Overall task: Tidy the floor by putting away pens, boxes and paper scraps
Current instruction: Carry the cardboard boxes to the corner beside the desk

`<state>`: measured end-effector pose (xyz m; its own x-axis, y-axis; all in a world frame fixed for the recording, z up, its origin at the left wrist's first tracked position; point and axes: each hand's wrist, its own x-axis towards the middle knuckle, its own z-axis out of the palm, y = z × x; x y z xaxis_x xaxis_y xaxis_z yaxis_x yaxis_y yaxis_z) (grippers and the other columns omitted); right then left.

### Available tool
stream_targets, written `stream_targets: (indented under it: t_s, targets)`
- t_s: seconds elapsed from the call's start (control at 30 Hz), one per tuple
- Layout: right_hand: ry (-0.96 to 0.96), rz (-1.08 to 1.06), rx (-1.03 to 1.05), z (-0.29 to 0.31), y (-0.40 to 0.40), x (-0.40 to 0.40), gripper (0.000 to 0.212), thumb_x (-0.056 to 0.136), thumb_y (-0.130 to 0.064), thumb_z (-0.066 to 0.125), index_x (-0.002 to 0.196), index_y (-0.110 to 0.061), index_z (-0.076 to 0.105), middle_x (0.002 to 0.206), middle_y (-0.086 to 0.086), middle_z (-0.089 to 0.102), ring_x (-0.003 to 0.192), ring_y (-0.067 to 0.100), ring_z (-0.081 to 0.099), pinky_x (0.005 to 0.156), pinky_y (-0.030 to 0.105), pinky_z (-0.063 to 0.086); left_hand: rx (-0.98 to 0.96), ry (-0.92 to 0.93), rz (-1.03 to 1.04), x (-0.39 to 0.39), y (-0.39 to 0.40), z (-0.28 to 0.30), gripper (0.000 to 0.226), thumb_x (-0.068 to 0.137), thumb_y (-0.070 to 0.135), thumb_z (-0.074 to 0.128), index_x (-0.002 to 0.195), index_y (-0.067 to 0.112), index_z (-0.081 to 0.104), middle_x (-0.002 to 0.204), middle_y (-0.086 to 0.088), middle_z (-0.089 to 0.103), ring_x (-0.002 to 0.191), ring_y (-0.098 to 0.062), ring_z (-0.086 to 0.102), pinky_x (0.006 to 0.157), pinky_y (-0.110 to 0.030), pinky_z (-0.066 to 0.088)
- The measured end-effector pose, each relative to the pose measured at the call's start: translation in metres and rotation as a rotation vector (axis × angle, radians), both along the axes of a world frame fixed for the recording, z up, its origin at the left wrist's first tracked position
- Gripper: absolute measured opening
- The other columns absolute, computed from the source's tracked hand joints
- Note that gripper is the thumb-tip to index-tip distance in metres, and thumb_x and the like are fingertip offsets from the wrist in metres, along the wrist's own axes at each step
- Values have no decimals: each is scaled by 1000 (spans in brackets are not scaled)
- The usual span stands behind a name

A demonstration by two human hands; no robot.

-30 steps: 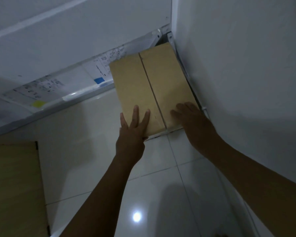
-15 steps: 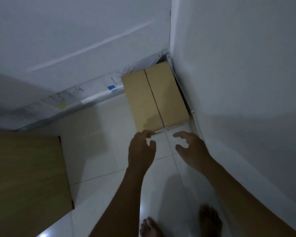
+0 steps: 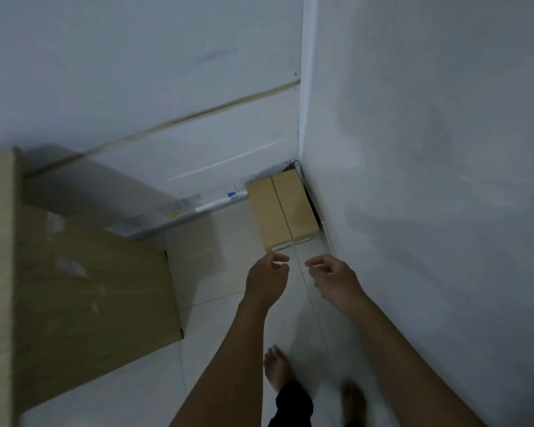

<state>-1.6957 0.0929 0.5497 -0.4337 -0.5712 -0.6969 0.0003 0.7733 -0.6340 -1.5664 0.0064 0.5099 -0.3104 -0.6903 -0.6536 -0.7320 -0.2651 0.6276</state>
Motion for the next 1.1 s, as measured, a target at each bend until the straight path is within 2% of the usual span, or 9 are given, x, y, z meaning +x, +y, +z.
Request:
stream_targets:
  t_s: [0.1,0.2,0.3,0.4,0.47,0.57,0.7,0.9,1.1]
  targets:
    - [19,57,10,37,39,23,18,92,-22,52,99,-28,68,90,-5,65,68,13,60,52,22,43,34,15,-21,18,34,45,17,96,20,57,104,32,67,92,3,68,71,-12,61,65,-27,49]
    - [16,124,8,72,79,45,18,91,-20,53,99,-24,68,90,-5,65,67,12,58,52,21,42,-31,-39,-69,49,75,92,18,98,20,54,105,31,66,84,4,65,62,-9,56,57,-24,44]
    - [38,230,-20,101,118,65,18,91,-17,53,100,-22,68,91,-1,64,68,11,56,53,20,42,-128,-136,-88,81,128,133,24,98,23,53,118,28,65,108,2,67,90,-15,64,77,-29,51]
    - [92,444,-40,120,154,93,20,93,-18,53,106,-21,68,96,-3,61,82,12,58,59,17,41,-212,-268,-98,115,187,164,36,100,28,52,135,29,57,135,-1,57,122,-21,57,101,-37,49]
    - [111,586,-54,129,175,119,22,92,-16,54,109,-20,68,101,-1,63,85,12,57,65,19,42,-226,-354,-74,140,230,178,40,100,30,51,140,33,53,144,1,51,130,-22,51,105,-40,47]
    - [86,725,-81,138,190,160,26,92,-15,53,114,-18,66,112,5,64,91,16,58,76,23,45,-273,-455,-16,174,277,189,41,100,32,49,140,37,53,149,7,47,134,-18,46,103,-37,47]
    - [53,916,-108,155,199,235,30,93,-17,53,120,-19,64,118,6,61,96,18,57,81,26,46,-243,-494,234,239,326,199,42,100,33,49,141,37,53,151,8,47,136,-18,46,104,-37,46]
    - [39,1149,-125,176,218,348,33,92,-16,49,123,-19,62,111,4,61,89,18,61,71,23,45,-116,-488,597,344,389,206,45,100,39,47,145,37,49,153,6,45,139,-21,43,107,-40,44]
    - [-9,1354,-117,175,238,504,30,92,-15,47,116,-18,65,102,2,63,76,11,56,54,12,40,-100,-446,1026,483,437,206,44,100,40,47,143,35,52,150,5,48,135,-21,47,104,-37,46]
